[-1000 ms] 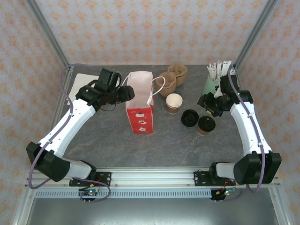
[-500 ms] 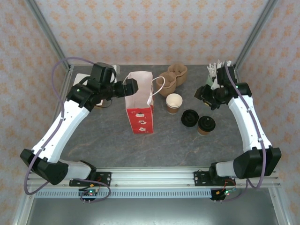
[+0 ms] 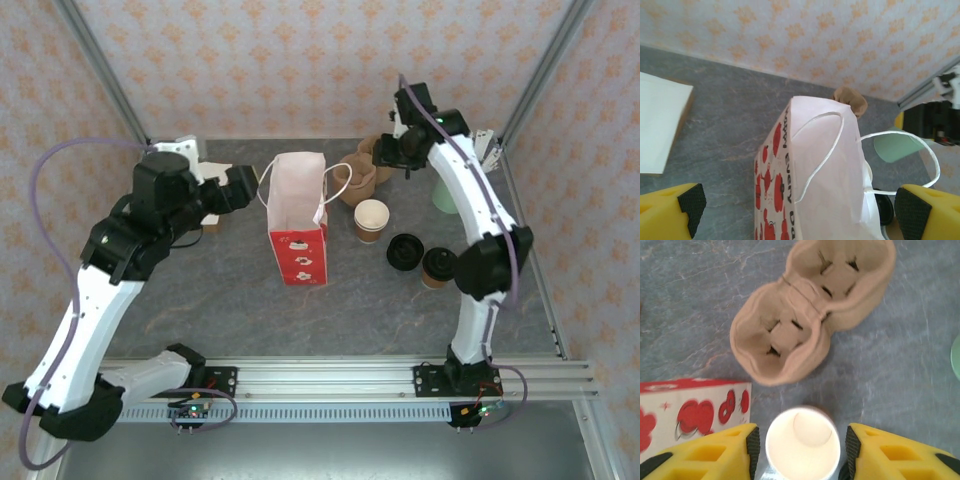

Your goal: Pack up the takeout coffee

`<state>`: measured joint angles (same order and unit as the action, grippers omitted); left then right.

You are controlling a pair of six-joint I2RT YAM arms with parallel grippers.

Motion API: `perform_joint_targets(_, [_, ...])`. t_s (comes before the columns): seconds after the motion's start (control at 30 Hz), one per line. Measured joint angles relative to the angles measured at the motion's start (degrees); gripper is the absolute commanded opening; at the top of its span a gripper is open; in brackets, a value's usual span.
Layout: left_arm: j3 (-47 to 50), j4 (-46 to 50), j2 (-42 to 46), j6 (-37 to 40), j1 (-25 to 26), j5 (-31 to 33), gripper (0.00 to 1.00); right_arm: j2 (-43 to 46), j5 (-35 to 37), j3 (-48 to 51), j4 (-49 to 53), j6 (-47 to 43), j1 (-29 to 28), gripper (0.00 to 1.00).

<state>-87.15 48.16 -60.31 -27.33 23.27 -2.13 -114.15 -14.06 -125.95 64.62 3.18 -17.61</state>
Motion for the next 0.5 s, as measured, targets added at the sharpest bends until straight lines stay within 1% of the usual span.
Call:
perform_joint_targets(0.1, [1.07, 0.0, 2.1, 0.04, 0.0, 2.01, 1.0, -7.17, 1.29, -7.43, 1.31, -3.65, 0.02, 0.5])
perform_joint_targets(0.27, [2.64, 0.74, 2.95, 0.46, 0.0, 4.7, 1.0, -16.24, 1.88, -16.24, 2.08, -9.22, 0.13, 0.52])
perform_joint_targets(0.4, [3.15, 1.92, 2.82, 0.76, 0.0, 6.08, 1.0, -21.24, 1.2, -20.46, 1.77, -13.18, 0.13, 0.58])
perform_joint_targets(0.5, [3.15, 2.16, 2.6, 0.96, 0.0, 6.49, 1.0, -23.08, 0.57, -21.07, 1.18, -15.96, 0.13, 0.62])
